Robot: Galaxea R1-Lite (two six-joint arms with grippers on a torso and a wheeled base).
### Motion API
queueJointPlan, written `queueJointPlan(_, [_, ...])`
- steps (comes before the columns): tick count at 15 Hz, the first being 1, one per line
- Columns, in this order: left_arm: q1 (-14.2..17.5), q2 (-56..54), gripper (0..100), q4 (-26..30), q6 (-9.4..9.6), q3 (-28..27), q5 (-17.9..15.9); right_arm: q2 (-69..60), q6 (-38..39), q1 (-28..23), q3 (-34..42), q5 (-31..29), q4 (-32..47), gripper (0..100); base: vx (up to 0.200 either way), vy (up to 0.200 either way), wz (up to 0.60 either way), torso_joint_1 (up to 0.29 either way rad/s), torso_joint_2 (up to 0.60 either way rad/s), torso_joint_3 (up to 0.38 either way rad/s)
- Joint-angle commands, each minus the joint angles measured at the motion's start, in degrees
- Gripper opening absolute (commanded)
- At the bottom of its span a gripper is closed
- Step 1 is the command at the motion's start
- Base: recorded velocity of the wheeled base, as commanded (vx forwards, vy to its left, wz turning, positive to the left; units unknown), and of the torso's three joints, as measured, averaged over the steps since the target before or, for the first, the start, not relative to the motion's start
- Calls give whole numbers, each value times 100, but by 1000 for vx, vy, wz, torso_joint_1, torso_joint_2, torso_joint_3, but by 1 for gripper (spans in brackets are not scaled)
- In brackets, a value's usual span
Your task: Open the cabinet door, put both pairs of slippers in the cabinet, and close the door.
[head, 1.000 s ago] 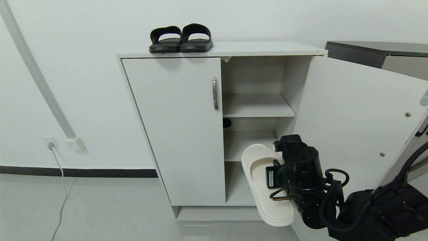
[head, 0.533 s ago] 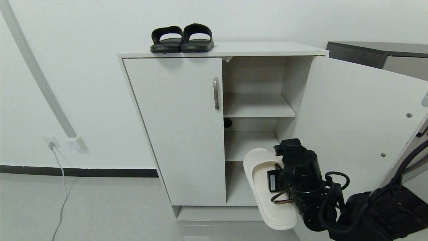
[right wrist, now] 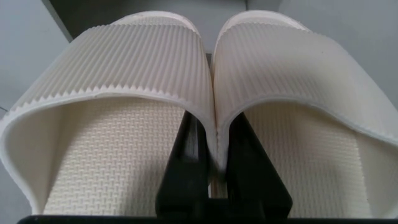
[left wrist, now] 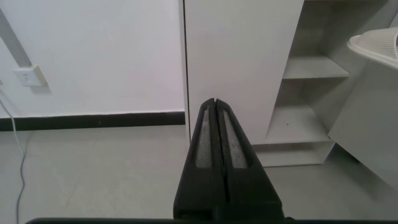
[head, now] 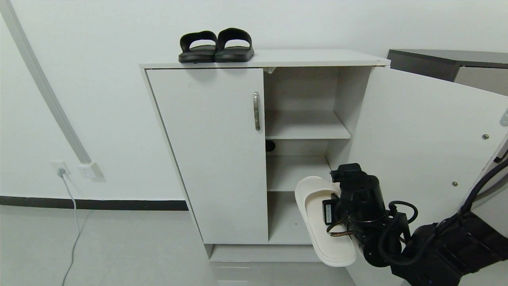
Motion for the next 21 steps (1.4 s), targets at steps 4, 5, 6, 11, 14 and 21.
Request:
queueJointPlan(4, [-2,10,0,-1,-1,1,1,52,-8,-93,11,19,-3,0,0,0,0,0,0,0])
queueJointPlan(5, [6,10,0,-1,-1,1,1,61,-8,-93,11,45,-3,0,0,0,0,0,0,0])
queueJointPlan(6, [6,10,0,-1,-1,1,1,61,-8,-119,2,36,-3,0,0,0,0,0,0,0])
queueJointPlan(11, [6,10,0,-1,-1,1,1,61,-16,-199,11,54,-3,0,0,0,0,0,0,0])
queueJointPlan(14, [6,10,0,-1,-1,1,1,35,-25,-295,20,124,-3,0,0,0,0,0,0,0])
queueJointPlan(21, [-2,10,0,-1,-71,1,1,26,-52,-339,90,124,-11,0,0,0,0,0,0,0])
